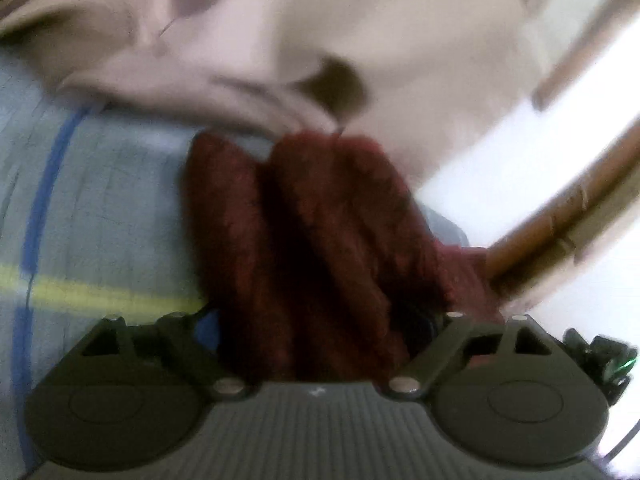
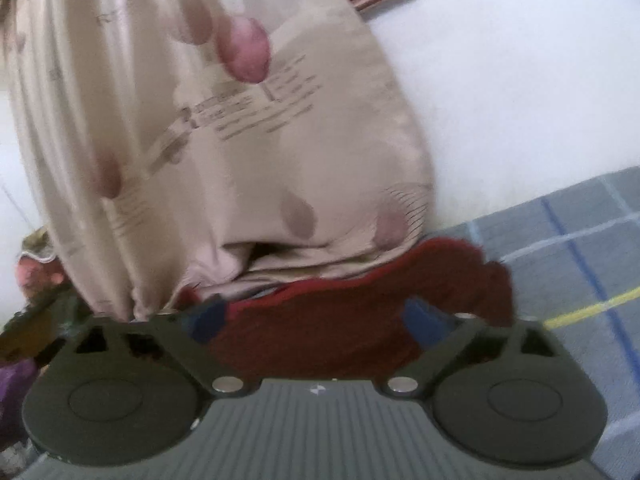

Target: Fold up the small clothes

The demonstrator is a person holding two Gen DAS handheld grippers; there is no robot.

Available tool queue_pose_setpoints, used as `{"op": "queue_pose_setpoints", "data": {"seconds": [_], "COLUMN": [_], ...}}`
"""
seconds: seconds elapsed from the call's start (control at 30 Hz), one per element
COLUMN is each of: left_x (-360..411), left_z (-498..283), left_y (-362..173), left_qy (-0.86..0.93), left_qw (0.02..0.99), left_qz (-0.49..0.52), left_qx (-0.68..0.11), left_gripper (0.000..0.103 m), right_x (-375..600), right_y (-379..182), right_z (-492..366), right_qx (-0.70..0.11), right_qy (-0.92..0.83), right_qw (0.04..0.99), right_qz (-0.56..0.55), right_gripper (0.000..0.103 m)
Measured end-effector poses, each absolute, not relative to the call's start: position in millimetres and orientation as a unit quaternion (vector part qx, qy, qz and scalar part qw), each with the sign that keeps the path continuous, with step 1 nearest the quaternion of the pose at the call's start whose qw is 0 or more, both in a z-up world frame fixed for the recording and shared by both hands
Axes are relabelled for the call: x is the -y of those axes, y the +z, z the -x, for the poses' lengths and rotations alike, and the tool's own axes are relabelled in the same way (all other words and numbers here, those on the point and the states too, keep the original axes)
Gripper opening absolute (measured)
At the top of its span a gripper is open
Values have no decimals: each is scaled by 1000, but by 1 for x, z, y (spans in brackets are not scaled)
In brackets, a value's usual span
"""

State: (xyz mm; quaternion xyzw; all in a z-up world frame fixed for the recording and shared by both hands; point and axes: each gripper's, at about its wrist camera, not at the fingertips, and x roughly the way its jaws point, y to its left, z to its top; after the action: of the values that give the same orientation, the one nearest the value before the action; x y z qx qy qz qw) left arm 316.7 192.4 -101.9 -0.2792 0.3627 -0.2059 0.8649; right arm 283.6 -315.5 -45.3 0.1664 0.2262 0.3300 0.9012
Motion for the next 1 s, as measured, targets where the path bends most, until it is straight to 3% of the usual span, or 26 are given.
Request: {"op": "queue_pose_setpoints", "data": {"seconds": [0.03, 0.1, 0.13, 0.23, 0.43, 0.63, 1.0], "left_x": [-189, -181, -178, -168, -124, -37, 72], "left_z": [-320, -322, -322, -308, -289, -289, -250], "left_y": [-103, -102, -100, -84, -23, 27, -20], "left_qy": [-212, -207, -212, -199, -185, -212, -297], "left_qw": [870, 877, 877, 886, 896, 897, 878], "left_qz": [266, 252, 245, 245, 241, 202, 221], "left_qx": [-355, -352, -355, -340, -325, -332, -302], "left_gripper": [88, 77, 54, 37, 37, 37, 36], "right_x": [312, 306, 305, 303, 300, 325, 365], "right_y": [-47, -52, -52, -58, -60, -64, -87], "right_z": [-280, -273, -271, -267, -265, -267, -260], "right_qx": [-229, -238, -241, -251, -248, -248, -292], "right_qy": [334, 339, 340, 341, 393, 415, 396], "right_qw": [899, 896, 895, 890, 849, 779, 687], "right_qz": [-165, -160, -159, -173, -251, -400, -535], "right_gripper": [103, 103, 103, 103, 103, 103, 103]}}
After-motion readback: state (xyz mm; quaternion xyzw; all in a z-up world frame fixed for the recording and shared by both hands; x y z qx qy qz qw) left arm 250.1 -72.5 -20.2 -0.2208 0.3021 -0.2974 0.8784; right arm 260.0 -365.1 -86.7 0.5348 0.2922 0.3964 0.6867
